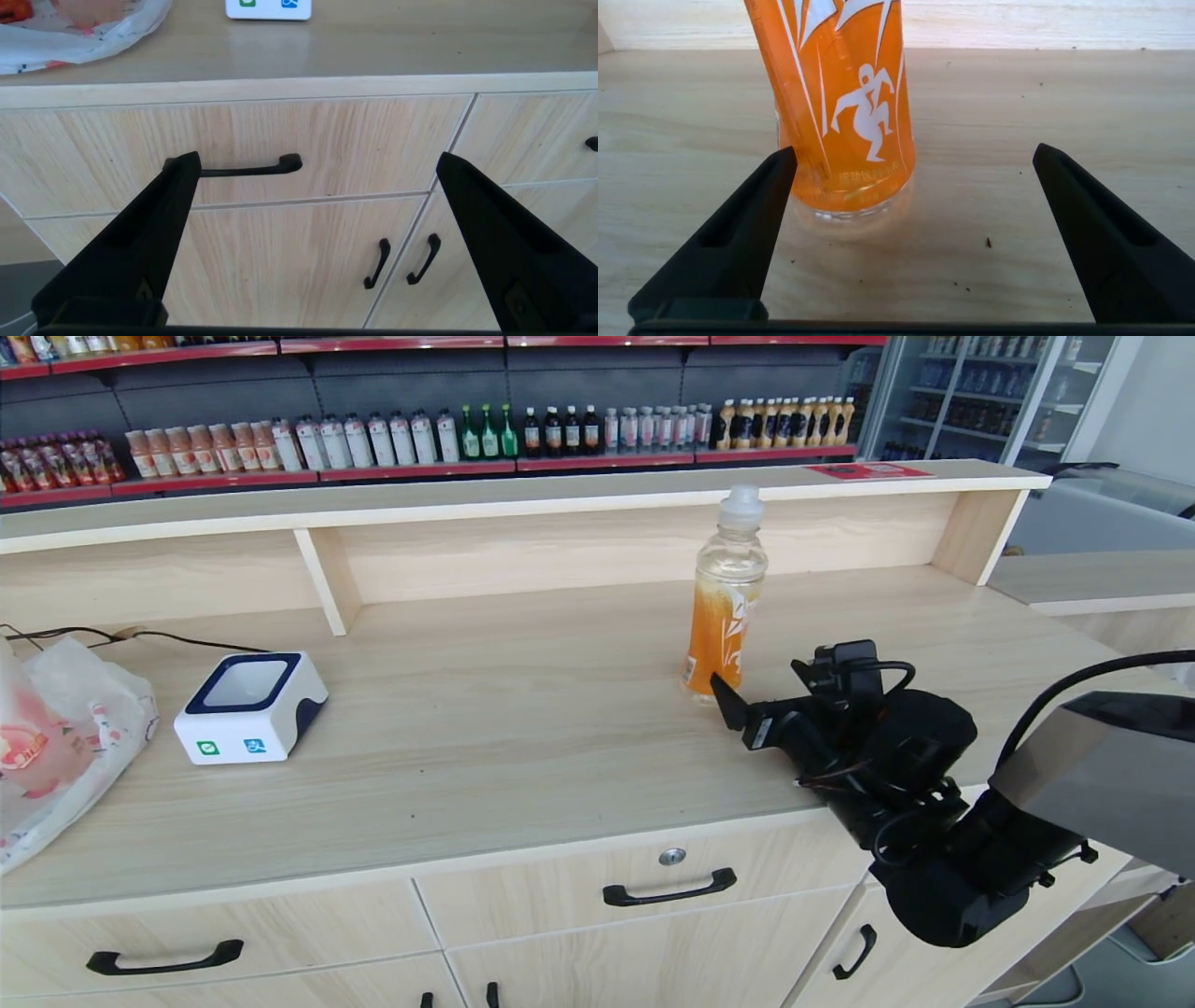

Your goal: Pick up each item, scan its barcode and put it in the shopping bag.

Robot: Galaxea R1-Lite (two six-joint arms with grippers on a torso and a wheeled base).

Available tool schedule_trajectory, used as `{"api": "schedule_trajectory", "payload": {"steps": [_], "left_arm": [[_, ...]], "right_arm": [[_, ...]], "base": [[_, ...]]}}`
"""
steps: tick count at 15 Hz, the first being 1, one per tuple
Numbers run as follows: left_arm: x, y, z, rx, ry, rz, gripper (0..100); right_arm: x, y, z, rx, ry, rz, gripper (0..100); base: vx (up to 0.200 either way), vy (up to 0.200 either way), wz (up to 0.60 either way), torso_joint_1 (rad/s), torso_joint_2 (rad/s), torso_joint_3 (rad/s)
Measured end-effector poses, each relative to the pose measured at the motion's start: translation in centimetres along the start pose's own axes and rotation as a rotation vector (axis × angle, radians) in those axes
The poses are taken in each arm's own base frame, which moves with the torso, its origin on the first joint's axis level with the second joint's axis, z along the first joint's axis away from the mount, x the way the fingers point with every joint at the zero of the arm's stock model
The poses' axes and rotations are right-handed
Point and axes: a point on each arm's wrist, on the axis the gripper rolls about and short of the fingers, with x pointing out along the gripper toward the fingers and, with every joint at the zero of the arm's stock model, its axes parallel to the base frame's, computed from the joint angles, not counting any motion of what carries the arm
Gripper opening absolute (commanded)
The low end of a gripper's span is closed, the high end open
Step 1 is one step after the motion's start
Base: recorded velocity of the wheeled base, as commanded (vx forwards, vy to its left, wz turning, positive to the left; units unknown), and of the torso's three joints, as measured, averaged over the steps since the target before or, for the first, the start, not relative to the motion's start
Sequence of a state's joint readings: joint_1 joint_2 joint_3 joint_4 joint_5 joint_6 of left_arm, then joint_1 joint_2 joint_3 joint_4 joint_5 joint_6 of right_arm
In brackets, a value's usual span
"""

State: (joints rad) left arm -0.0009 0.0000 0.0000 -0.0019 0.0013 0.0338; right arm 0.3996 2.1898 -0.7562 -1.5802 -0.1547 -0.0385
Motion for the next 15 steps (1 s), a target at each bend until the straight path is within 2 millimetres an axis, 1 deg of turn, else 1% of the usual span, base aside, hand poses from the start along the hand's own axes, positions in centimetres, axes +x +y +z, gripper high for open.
{"api": "schedule_trajectory", "payload": {"steps": [3, 5, 7, 8, 12, 15], "left_arm": [[0.0, 0.0, 0.0, 0.0, -0.001, -0.001, 100], [0.0, 0.0, 0.0, 0.0, -0.001, -0.001, 100], [0.0, 0.0, 0.0, 0.0, 0.0, -0.001, 100], [0.0, 0.0, 0.0, 0.001, -0.001, -0.001, 100], [0.0, 0.0, 0.0, 0.001, -0.001, 0.0, 100], [0.0, 0.0, 0.0, 0.001, -0.001, -0.001, 100]], "right_arm": [[-0.5, 0.0, 0.6, -0.001, 0.003, 0.002, 100], [-0.2, 0.2, 1.4, 0.005, -0.016, 0.01, 100], [0.6, 0.7, 2.7, 0.02, -0.085, 0.029, 100], [0.8, 0.9, 3.1, 0.03, -0.104, 0.059, 100], [1.8, 1.0, 3.2, 0.056, -0.06, 0.103, 100], [3.1, 1.1, 3.6, 0.074, -0.03, 0.105, 100]], "base": [[0.0, 0.0, 0.0, 0.0, 0.0, 0.0], [0.0, 0.0, 0.0, 0.0, 0.0, 0.0], [0.0, 0.0, 0.0, 0.0, 0.0, 0.0], [0.0, 0.0, 0.0, 0.0, 0.0, 0.0], [0.0, 0.0, 0.0, 0.0, 0.0, 0.0], [0.0, 0.0, 0.0, 0.0, 0.0, 0.0]]}}
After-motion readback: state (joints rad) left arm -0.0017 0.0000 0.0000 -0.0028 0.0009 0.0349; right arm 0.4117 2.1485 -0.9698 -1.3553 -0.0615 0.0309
